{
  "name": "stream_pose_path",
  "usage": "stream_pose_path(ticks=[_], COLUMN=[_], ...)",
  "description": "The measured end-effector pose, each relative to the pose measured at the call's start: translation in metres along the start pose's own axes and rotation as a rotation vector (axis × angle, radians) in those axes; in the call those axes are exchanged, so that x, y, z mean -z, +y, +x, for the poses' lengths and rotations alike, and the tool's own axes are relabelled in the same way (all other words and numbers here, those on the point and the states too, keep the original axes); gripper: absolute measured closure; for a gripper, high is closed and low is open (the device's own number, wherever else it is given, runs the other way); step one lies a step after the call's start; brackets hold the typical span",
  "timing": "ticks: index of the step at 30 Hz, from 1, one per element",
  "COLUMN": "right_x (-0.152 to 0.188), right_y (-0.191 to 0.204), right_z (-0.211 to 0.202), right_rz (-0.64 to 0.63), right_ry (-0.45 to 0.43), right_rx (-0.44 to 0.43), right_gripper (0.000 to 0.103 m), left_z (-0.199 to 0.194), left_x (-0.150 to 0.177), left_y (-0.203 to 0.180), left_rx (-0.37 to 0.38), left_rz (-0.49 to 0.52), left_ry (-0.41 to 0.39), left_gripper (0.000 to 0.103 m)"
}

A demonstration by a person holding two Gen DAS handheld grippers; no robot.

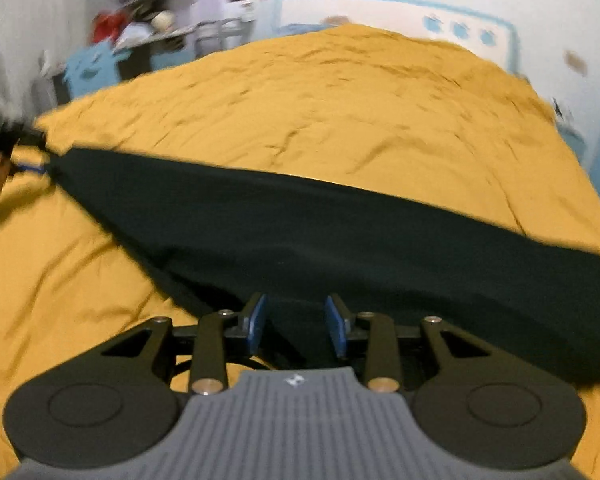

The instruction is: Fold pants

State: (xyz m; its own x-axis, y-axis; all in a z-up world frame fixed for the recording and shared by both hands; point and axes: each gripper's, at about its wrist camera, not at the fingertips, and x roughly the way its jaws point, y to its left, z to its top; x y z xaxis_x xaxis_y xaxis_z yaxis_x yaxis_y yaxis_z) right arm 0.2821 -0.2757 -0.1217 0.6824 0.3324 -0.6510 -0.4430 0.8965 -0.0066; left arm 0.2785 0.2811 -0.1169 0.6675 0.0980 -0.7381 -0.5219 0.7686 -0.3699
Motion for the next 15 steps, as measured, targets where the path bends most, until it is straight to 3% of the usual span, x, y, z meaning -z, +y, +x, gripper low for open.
stream_pose_path(ticks=[3,7,8,9,10,11,15], right_x=[0.002,0.011,0.014,0.018,0.021,0.024,0.032], right_y=[0.020,0.037,0.041,0.044,0.046,0.049,0.054], right_z=[0.004,0.015,0.019,0.022,0.026,0.028,0.019], right_rz=[-0.138,-0.290,-0.334,-0.372,-0.404,-0.436,-0.525], right_ry=[0.002,0.019,0.025,0.038,0.054,0.065,0.048], right_rx=[0.025,0.062,0.076,0.088,0.094,0.098,0.109], right_gripper=[0.072,0.072,0.073,0.077,0.087,0.103,0.103], left_z=[0.009,0.025,0.026,0.028,0.029,0.029,0.021], left_x=[0.002,0.001,0.001,-0.001,-0.003,-0.003,-0.007], left_y=[0.002,0.007,0.008,0.008,0.007,0.008,0.018], left_rx=[0.029,-0.008,-0.007,-0.011,-0.021,-0.016,0.045], left_rz=[-0.036,-0.086,-0.093,-0.088,-0.077,-0.081,-0.160], left_ry=[0.027,0.072,0.070,0.066,0.063,0.061,0.047], left_gripper=[0.044,0.044,0.054,0.072,0.080,0.090,0.096])
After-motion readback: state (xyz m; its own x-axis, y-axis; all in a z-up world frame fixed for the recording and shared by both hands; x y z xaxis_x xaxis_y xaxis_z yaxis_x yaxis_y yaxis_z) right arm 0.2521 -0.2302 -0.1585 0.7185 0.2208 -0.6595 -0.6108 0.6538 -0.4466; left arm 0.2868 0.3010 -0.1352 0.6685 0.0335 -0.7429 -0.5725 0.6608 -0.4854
